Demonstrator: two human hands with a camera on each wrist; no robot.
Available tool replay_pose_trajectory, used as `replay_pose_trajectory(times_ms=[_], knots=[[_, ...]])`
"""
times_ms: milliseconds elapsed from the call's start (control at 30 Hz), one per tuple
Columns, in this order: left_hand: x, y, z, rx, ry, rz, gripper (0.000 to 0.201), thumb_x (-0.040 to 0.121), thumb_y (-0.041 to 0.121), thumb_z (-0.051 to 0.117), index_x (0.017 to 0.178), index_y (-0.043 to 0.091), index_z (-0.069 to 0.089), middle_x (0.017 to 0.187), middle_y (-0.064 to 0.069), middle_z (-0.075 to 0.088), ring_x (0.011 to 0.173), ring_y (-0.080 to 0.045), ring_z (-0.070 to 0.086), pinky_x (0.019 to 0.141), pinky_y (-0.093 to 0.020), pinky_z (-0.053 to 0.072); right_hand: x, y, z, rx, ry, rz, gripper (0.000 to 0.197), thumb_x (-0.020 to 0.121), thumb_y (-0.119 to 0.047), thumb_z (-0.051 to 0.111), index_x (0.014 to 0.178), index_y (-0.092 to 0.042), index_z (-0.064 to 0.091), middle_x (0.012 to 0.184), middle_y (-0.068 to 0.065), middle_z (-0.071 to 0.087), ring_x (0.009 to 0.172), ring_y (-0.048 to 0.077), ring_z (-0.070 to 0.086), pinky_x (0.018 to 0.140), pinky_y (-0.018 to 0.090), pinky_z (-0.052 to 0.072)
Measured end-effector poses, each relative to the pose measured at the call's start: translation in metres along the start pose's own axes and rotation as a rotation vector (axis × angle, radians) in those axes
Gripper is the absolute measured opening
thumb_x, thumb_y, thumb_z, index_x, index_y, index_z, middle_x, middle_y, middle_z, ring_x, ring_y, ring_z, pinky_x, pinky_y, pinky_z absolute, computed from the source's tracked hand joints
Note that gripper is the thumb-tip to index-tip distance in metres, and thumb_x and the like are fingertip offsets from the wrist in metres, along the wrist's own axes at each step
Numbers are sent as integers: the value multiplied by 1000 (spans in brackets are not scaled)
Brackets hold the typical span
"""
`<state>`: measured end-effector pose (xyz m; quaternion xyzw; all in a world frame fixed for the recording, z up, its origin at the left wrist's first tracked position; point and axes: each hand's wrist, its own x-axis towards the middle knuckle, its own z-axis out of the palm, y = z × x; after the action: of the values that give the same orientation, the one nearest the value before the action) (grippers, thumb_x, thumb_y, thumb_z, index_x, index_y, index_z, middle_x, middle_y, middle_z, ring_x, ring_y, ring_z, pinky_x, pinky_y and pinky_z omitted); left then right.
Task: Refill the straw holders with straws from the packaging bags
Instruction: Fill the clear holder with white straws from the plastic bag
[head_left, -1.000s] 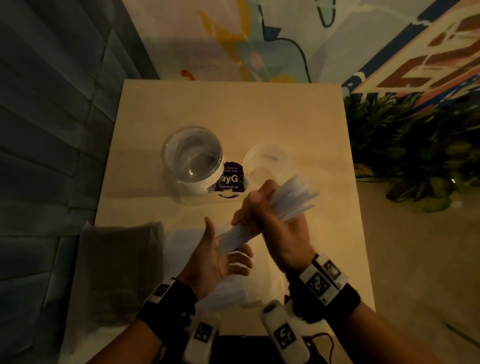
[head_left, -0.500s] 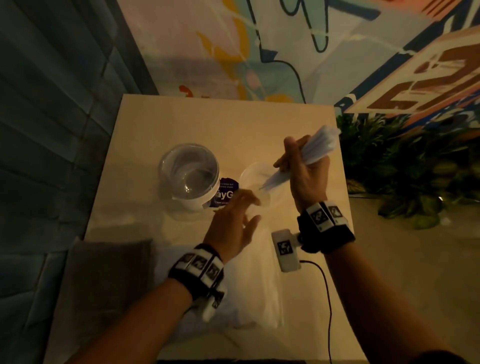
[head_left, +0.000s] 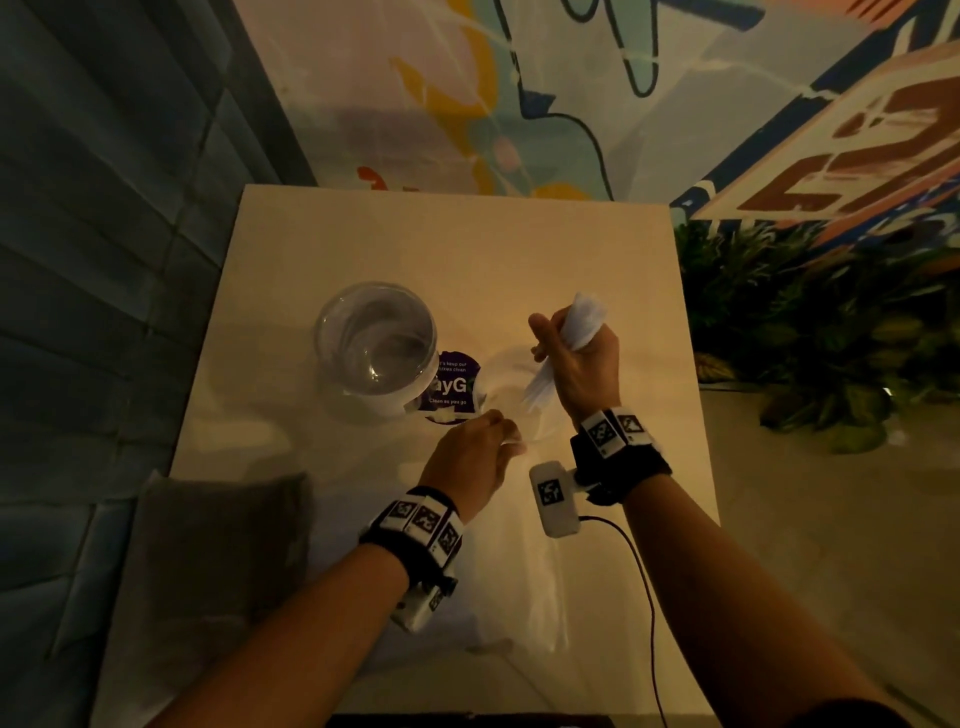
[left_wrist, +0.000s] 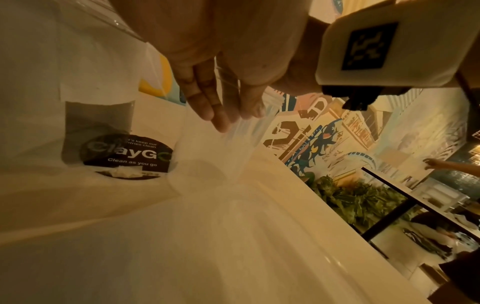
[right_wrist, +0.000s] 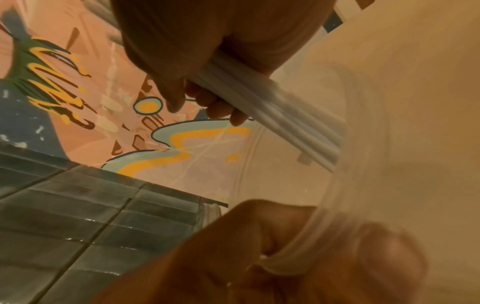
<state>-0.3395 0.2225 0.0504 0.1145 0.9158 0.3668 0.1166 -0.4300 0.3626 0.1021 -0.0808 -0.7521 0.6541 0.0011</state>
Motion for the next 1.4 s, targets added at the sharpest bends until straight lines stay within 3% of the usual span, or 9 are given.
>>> replay_pose_trajectory(times_ms=[467, 600, 733, 833, 933, 1033, 1167, 1267, 1400], knots=[[-1, 5, -2, -35, 14, -21, 21, 95, 26, 63, 104, 9, 69, 108, -7, 67, 97, -23, 65, 86, -37, 55, -41, 5, -58, -156, 316, -154, 9, 98, -25, 58, 97, -16, 56, 93, 3, 64, 87, 18, 63, 77, 26, 52], [-15, 2, -13, -106, 28, 31, 41, 93, 31, 66, 131, 18, 58, 139, 2, 52, 102, -17, 62, 88, -28, 54, -95, 69, -75, -260, 145, 87, 11, 97, -14, 57, 87, -18, 57, 80, 8, 65, 74, 26, 63, 69, 39, 53], [-66, -16, -31, -125, 172, 25, 40, 91, 31, 65, 129, 23, 55, 128, 15, 51, 93, -1, 58, 81, -25, 56, -146, 116, -77, -294, -79, 433, 14, 96, -4, 55, 90, -13, 64, 75, 9, 70, 68, 25, 68, 70, 46, 59], [-118, -52, -32, 35, 61, -170, 70, 77, 63, 65, 134, 26, 48, 133, 11, 47, 115, -9, 50, 100, -38, 48, -162, 130, -66, -343, -280, 571, 13, 95, -4, 56, 95, -12, 67, 78, 5, 73, 66, 22, 70, 75, 47, 60], [-156, -94, -20, 336, -221, -337, 126, 54, 94, 55, 154, 30, 12, 162, 5, 8, 148, -22, 11, 121, -49, 14, -164, 135, -50, -431, -436, 572, 19, 88, -6, 56, 100, -12, 70, 81, 7, 72, 62, 19, 63, 71, 46, 57], [-179, -116, -3, 404, -429, -386, 137, 52, 93, 54, 152, 33, -18, 160, 6, -25, 149, -23, -19, 120, -49, -3, -161, 125, -30, -274, -518, 640, 32, 76, -23, 76, 108, -21, 72, 88, 3, 76, 74, 20, 71, 71, 38, 59], [-179, -112, 17, 436, -535, -322, 130, 62, 81, 62, 152, 31, -18, 162, 2, -21, 150, -25, -18, 122, -48, 1, -162, 124, -4, -411, -699, 589, 14, 87, -17, 74, 99, -12, 69, 85, -19, 70, 81, -4, 63, 84, 24, 52], [-178, -104, 25, 481, -530, -299, 125, 67, 75, 64, 153, 32, -16, 163, 4, -16, 150, -22, -15, 122, -47, 1, -167, 125, 5, -595, -798, 439, 34, 94, -12, 61, 127, -4, 58, 130, 12, 58, 122, 27, 54, 110, 44, 39], [-182, -109, 30, 472, -486, -297, 125, 65, 72, 68, 155, 29, -9, 164, 3, -7, 151, -21, -8, 121, -46, 2, -175, 131, 3, -817, -768, 441, 45, 102, -19, 50, 145, -8, 42, 152, 13, 38, 141, 29, 35, 114, 34, 24]])
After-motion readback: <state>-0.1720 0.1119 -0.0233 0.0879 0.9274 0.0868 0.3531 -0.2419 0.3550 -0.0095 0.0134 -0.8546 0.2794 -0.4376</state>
